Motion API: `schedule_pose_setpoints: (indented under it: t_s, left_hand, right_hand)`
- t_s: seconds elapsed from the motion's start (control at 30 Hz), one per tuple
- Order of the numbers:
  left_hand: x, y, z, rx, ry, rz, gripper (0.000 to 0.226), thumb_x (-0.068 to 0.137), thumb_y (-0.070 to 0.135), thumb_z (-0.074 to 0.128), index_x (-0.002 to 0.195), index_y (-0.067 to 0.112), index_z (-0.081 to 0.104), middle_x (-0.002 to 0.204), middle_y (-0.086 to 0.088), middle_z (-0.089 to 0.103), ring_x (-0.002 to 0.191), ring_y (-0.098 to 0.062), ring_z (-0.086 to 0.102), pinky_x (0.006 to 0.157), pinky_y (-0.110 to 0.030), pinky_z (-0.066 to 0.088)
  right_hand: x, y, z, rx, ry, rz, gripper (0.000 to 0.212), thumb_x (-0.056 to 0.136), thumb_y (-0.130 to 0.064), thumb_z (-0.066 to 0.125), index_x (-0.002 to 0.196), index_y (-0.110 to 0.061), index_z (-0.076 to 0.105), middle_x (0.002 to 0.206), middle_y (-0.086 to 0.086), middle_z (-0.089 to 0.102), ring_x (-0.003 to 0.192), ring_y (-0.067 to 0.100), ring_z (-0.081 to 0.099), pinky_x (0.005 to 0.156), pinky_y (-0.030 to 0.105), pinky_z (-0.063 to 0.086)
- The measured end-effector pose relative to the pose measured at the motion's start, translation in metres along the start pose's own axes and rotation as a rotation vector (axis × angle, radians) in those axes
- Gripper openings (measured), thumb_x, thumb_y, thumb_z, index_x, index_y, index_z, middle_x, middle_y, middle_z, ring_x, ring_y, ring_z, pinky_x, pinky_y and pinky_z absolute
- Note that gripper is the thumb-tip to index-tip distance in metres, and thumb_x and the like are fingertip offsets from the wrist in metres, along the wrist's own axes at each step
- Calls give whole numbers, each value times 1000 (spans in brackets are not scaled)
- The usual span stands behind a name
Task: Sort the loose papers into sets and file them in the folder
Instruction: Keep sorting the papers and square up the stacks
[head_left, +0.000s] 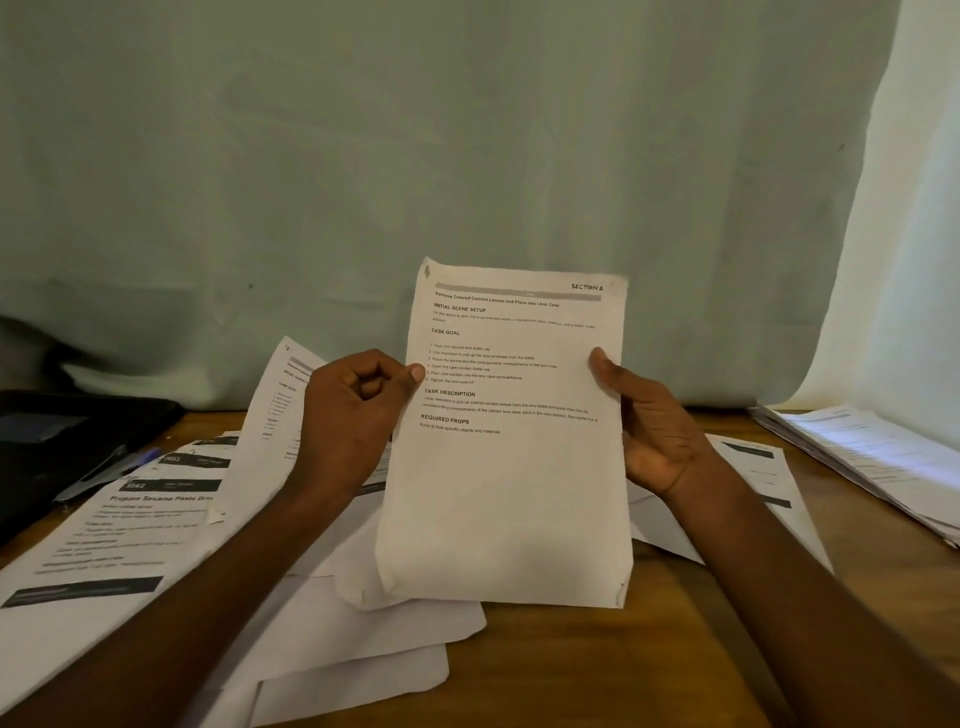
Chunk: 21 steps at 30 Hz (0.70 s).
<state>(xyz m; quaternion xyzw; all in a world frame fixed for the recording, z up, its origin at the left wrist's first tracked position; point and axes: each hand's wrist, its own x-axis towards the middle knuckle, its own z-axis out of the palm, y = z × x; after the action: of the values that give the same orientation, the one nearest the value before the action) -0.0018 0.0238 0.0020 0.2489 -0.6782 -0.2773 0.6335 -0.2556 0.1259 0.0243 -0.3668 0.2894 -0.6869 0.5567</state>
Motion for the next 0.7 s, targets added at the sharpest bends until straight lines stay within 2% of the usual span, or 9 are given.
schedule_pose_setpoints:
  t_s: [0.1,0.23,0.33,0.4,0.43,0.53,0.63,0.7]
  left_hand:
    - [-1,-1,0,-9,-12,-1,24,96,20,72,79,2,70,73,-5,75,68,-35,68,53,-30,50]
    - [-2,3,0,-9,-14,-39,22,96,20,71,83,2,70,74,-1,76,63,-15,70,53,-24,52]
    - [-2,10,-2,-202,-146,-262,19,93,27,72,104,11,73,94,-1,80,84,-17,77,68,-30,62]
    - [-2,8,-2,-267,-267,-411,28,89,28,75,114,14,74,106,-2,79,96,-21,77,83,-38,63]
    - [0,6,-3,-267,-267,-440,29,88,25,77,115,14,75,108,-3,78,99,-22,76,88,-40,61]
    - [12,-17,-20,-256,-29,-448,22,88,16,78,110,14,76,102,1,79,96,-17,76,94,-37,57]
    - [21,-29,-47,-99,140,-399,32,92,10,75,123,6,70,111,-2,74,95,-20,71,95,-35,54]
    - [27,-38,-70,-97,207,-435,37,93,8,72,129,1,65,119,-7,69,100,-25,68,95,-33,51]
  right_hand:
    - [2,2,0,-10,116,-52,34,99,-19,60,133,-13,66,128,12,70,114,29,69,96,55,54]
    - [4,6,0,-59,189,-83,31,98,-19,63,128,-13,67,122,11,73,105,27,72,90,51,58]
    - [9,10,-2,-156,237,-110,31,97,-20,66,127,-10,68,122,13,73,104,28,71,89,47,60]
    - [11,15,2,-191,233,-89,31,97,-23,67,125,-10,69,119,13,74,99,27,73,84,45,62]
    - [11,17,6,-190,220,-89,30,97,-27,67,122,-11,70,116,11,75,96,26,73,82,42,62]
    - [15,18,4,-273,302,-163,26,99,-35,65,113,-15,72,105,2,78,89,19,75,77,33,59]
    - [13,17,-17,-695,527,-271,15,99,-23,65,109,-17,74,97,1,79,85,18,77,79,33,60]
    - [13,22,-28,-936,590,-271,13,97,-18,64,95,-21,77,90,-1,79,75,15,77,78,37,60]
